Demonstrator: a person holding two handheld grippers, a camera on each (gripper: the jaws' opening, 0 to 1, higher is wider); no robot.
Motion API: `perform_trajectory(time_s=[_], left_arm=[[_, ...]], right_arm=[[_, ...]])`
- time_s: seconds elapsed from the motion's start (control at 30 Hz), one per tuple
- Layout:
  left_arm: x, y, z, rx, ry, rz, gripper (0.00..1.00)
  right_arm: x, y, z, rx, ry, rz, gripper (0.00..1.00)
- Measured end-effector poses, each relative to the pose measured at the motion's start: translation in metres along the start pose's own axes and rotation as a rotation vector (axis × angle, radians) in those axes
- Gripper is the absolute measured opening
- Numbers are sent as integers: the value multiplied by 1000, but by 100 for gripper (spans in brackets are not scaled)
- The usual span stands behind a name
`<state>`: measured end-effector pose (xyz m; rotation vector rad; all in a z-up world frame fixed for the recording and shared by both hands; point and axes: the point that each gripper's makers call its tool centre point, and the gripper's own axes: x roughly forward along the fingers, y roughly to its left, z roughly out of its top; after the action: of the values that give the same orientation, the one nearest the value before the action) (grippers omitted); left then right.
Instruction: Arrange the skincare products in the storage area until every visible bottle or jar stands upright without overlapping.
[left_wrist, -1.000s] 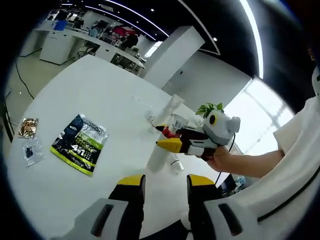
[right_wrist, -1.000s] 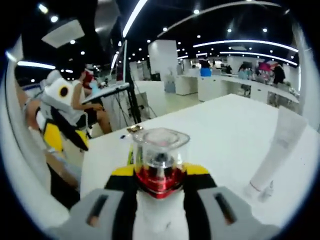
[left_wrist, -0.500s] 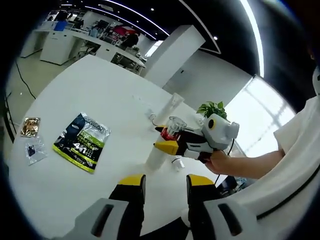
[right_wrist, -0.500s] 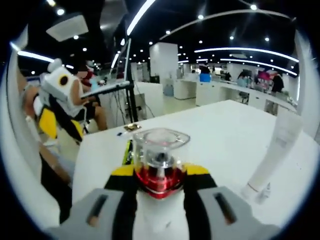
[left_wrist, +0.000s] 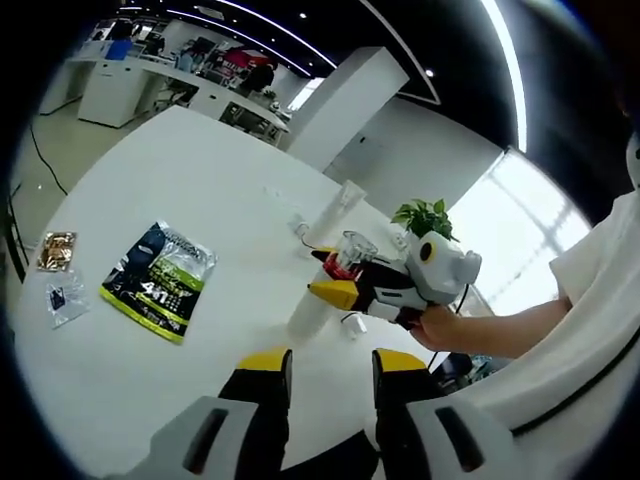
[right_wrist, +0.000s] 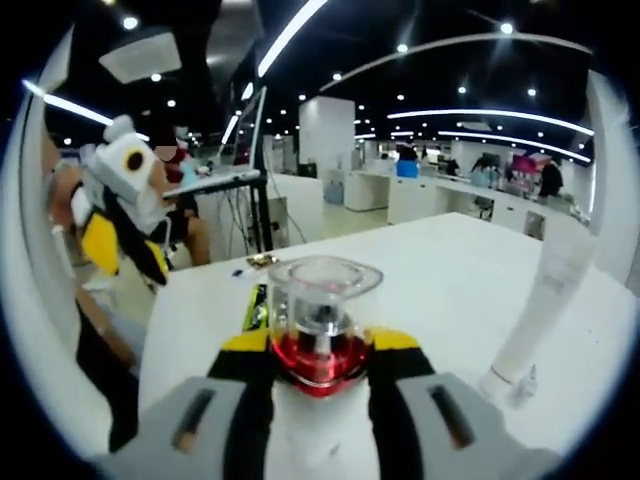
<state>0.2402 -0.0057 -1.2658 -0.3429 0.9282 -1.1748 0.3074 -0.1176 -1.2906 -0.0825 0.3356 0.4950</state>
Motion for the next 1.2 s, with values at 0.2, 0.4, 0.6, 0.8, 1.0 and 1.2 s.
perform_trajectory(time_s=[0.2,0.4,0.6,0.8,1.0,1.2], left_arm=[[0,2,-1,-10,-6,5,32],[1,1,-1,-13,-11,5,32],[2,0,-1,-12,-9,6,32],[4,0,-2,-16,-10,10,32],[9,-3,-4,-17,-7,4,32],[13,-6,-5,-16,-4,-2,32]], right_arm=[[-1,2,1,-15,-3,4,34],[-2,2,0,-20,-2,6,34],[-4,3,0,-28,-6,11,35],[-5,4,-1,-35,-7,16,35],[-7,3,-3,-31,0,9,35],[-10,1,-5,-15,8,9,35]])
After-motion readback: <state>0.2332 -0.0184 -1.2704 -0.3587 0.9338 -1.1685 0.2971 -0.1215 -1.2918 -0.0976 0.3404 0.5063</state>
